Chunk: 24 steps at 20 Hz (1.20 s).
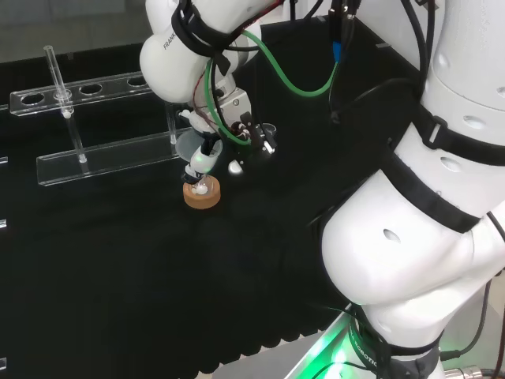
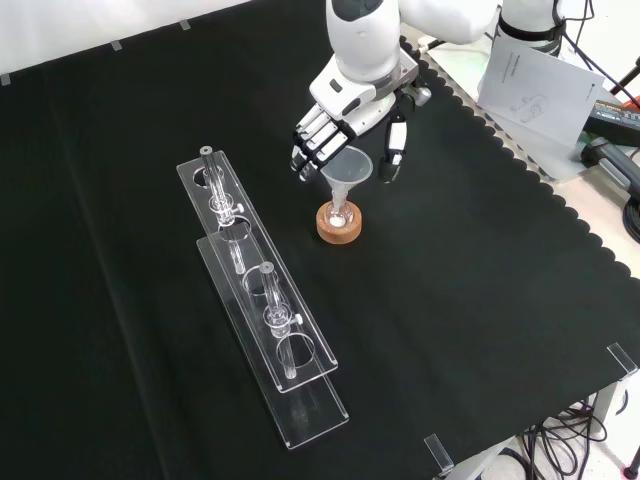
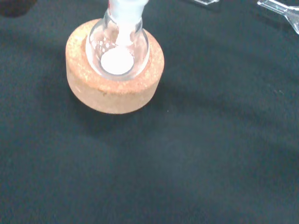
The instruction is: Remove the funnel from the round-bottom flask.
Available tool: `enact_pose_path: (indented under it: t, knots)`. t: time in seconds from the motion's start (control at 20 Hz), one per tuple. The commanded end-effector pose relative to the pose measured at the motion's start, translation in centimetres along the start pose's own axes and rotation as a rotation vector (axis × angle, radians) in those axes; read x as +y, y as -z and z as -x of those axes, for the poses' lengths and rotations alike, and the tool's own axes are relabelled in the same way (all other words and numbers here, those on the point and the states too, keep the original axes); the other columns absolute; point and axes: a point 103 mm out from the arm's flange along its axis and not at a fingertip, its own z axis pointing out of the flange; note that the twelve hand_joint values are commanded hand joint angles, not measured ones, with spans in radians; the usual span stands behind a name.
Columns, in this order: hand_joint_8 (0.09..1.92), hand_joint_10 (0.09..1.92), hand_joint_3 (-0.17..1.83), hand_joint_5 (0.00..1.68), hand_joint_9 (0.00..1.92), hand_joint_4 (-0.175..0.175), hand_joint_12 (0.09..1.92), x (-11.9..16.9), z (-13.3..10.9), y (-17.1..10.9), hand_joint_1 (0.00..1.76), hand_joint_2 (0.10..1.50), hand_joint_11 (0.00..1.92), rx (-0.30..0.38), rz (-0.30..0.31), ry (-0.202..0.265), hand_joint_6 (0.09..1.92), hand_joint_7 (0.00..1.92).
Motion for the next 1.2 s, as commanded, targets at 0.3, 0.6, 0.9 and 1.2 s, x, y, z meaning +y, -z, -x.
enact_pose_path:
  t: [0.3, 0.6, 0.9, 1.2]
  knots:
    - [0.64, 0.73, 0.21, 0.12, 0.29, -0.018, 1.44, 1.2, -0.1, -0.7, 0.65, 0.74, 0.28, -0.031, 0.029, 0.013, 0.09, 0.03]
    - [0.68, 0.72, 0.23, 0.16, 0.36, -0.019, 1.42, 1.4, -0.2, -0.9, 0.66, 0.74, 0.29, -0.034, 0.018, 0.016, 0.09, 0.07]
    - [0.69, 0.70, 0.25, 0.21, 0.41, -0.018, 1.40, 1.6, -0.4, -1.5, 0.66, 0.74, 0.30, -0.046, 0.010, 0.016, 0.09, 0.10]
    - [0.68, 0.60, 0.34, 0.52, 0.67, -0.012, 1.36, 1.4, -0.2, -1.3, 0.67, 0.76, 0.35, -0.087, 0.066, -0.014, 0.09, 0.27]
